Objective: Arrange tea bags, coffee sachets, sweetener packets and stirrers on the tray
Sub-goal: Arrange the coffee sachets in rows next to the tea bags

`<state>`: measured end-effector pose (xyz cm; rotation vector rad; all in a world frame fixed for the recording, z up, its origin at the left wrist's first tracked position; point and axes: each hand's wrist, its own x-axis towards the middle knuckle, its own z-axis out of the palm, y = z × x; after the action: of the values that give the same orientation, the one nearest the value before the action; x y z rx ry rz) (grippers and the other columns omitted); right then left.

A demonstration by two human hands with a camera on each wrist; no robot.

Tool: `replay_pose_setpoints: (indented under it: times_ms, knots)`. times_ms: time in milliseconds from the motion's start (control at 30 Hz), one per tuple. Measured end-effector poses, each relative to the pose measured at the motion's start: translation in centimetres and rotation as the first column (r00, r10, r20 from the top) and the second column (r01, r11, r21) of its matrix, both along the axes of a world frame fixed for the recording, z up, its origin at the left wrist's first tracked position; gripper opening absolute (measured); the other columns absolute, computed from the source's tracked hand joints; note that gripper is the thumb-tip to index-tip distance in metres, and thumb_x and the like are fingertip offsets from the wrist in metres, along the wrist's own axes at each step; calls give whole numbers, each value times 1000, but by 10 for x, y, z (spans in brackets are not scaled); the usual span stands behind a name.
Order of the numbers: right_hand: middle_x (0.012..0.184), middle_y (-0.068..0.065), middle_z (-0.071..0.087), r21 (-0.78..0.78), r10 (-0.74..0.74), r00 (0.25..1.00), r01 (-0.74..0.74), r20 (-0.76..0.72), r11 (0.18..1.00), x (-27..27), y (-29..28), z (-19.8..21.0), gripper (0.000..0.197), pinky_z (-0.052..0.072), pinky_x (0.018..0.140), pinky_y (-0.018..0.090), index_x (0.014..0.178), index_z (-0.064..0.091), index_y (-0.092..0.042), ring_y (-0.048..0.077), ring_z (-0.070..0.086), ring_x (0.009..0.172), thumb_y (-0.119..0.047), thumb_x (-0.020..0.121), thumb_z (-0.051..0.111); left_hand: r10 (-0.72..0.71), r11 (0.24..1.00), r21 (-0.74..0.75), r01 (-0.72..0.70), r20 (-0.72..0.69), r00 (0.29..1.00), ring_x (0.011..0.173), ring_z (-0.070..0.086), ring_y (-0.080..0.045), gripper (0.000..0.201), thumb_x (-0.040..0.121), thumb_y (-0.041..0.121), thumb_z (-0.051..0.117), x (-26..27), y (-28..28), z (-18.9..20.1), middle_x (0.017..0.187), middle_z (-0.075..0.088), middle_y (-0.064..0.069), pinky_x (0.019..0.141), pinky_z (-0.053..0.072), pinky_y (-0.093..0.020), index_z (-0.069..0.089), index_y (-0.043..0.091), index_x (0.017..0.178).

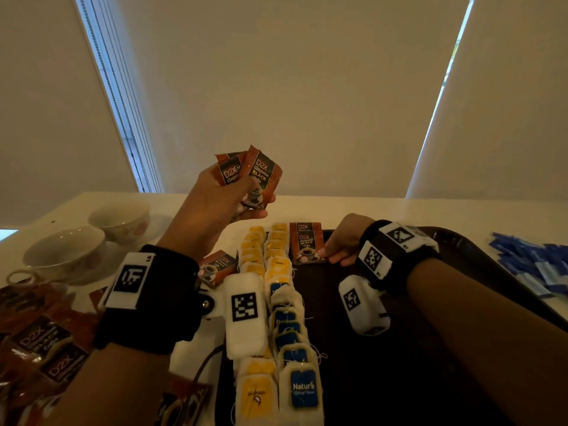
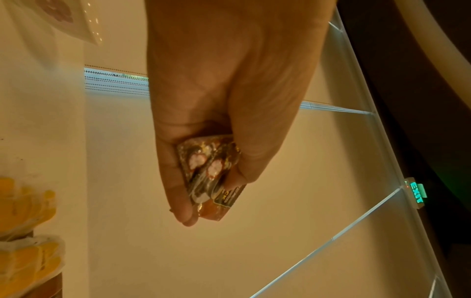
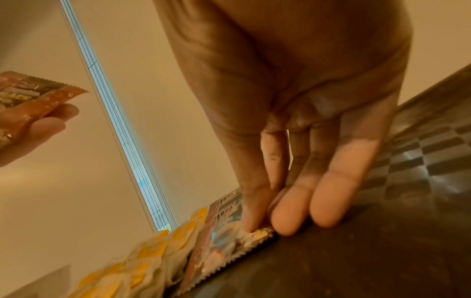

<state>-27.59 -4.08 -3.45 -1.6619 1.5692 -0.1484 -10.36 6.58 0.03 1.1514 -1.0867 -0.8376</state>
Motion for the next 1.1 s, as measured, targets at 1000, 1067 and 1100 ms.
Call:
replay_pose_setpoints:
  times_ms: [1000, 1067, 1100]
  knots:
    - [84, 6, 67, -70, -39, 854, 88, 519, 994, -9, 33, 36, 1, 56, 67, 29, 86, 63, -7, 13, 62, 74, -7, 86, 63, -40, 998, 44, 43, -52, 998, 78, 71, -20, 14, 94, 11, 51, -16, -5, -7, 88, 74, -6, 69, 60, -30, 64, 14, 99]
    - [79, 5, 66, -77, -57, 953, 83, 297, 994, -17, 25, 31, 4, 52, 67, 28, 89, 64, -6, 12, 60, 69, -9, 86, 65, -32, 998, 49, 34, -36, 999, 87, 71, -23, 18, 95, 15, 52, -13, -5, -7, 99, 72, -11, 71, 59, -31, 61, 10, 109]
    - [78, 6, 65, -74, -48, 981, 63, 188, 995, -20, 21, 28, 6, 51, 67, 27, 90, 65, -5, 12, 59, 68, -9, 86, 66, -28, 998, 47, 29, -27, 999, 89, 71, -24, 21, 95, 17, 54, -12, -5, -7, 102, 71, -12, 71, 59, -30, 60, 8, 112]
